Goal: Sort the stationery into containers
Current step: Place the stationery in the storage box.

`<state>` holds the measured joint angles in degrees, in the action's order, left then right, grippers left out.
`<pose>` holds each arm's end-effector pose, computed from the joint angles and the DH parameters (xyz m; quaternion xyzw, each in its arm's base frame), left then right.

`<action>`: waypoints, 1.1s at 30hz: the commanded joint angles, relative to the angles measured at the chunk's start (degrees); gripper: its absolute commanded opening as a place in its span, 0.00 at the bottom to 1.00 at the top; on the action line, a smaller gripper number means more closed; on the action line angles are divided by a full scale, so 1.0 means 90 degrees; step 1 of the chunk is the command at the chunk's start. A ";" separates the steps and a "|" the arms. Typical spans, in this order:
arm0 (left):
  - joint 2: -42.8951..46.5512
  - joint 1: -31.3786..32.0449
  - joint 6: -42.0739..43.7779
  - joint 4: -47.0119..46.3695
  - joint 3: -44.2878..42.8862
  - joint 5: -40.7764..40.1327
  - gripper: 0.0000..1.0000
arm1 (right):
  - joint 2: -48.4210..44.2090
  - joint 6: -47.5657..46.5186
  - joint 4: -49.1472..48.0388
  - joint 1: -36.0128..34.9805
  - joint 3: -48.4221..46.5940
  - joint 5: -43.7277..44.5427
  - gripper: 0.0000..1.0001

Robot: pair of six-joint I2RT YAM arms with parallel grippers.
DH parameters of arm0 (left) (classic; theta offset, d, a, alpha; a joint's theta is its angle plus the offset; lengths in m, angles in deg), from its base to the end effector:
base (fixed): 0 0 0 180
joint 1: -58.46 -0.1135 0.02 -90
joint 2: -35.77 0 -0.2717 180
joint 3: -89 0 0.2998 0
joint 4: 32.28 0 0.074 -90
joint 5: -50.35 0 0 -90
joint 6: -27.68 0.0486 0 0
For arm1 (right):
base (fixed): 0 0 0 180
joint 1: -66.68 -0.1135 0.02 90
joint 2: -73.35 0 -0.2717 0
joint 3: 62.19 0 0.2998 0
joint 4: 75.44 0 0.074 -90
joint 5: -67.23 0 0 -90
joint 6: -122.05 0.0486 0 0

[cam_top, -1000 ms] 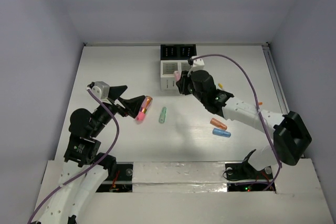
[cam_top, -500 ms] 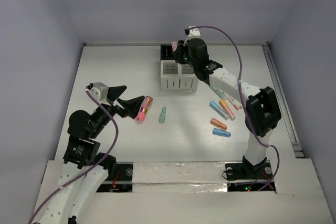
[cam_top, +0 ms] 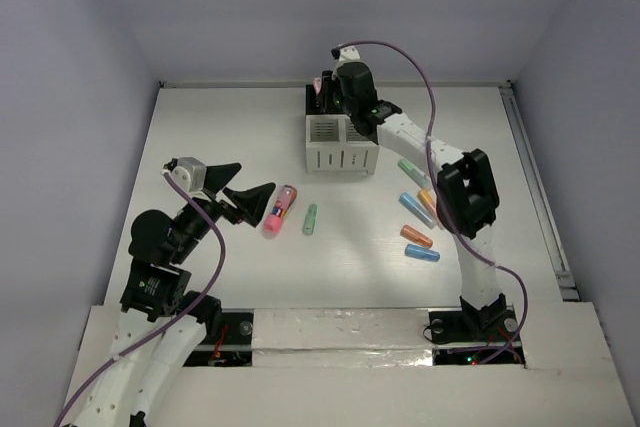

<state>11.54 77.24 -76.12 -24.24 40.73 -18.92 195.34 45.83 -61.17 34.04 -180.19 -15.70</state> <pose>0.1468 -0.0681 0.3801 0.1693 0.5852 -0.3243 0.7237 0.4909 0.3073 0.2848 -0.0969 0.8038 0.1846 0.5572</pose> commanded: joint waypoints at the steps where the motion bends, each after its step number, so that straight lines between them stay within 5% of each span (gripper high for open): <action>1: 0.0036 0.0032 0.0039 -0.0226 -0.0235 0.0001 0.99 | 0.0263 -0.0125 0.0107 0.0111 -0.0583 0.0044 0.23; 10: 0.0026 0.0032 0.0059 -0.0216 -0.0235 -0.0009 0.99 | 0.0586 -0.0203 0.0264 0.0111 -0.0945 0.0113 0.30; 15: 0.0007 0.0032 0.0049 -0.0225 -0.0225 -0.0009 0.99 | 0.0537 -0.0223 0.0225 0.0170 -0.0916 0.0064 0.57; 21: -0.0013 -0.0027 0.0049 -0.0235 -0.0235 0.0001 0.99 | 0.0118 -0.0203 0.0020 0.0170 -0.0702 -0.0024 0.71; 28: -0.0042 -0.0027 0.0049 -0.0255 -0.0226 0.0030 0.99 | -0.1473 0.0314 -0.0779 -0.0024 0.1366 -0.0434 0.71; 33: -0.0033 -0.0027 0.0030 -0.0265 -0.0235 0.0060 0.99 | -0.2518 0.0646 -0.1346 -0.0815 0.3231 -0.0015 0.41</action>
<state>11.52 77.09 -76.12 -24.26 40.73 -18.90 177.53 48.70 -65.83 31.81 -157.13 -16.77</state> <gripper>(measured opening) 0.990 0.486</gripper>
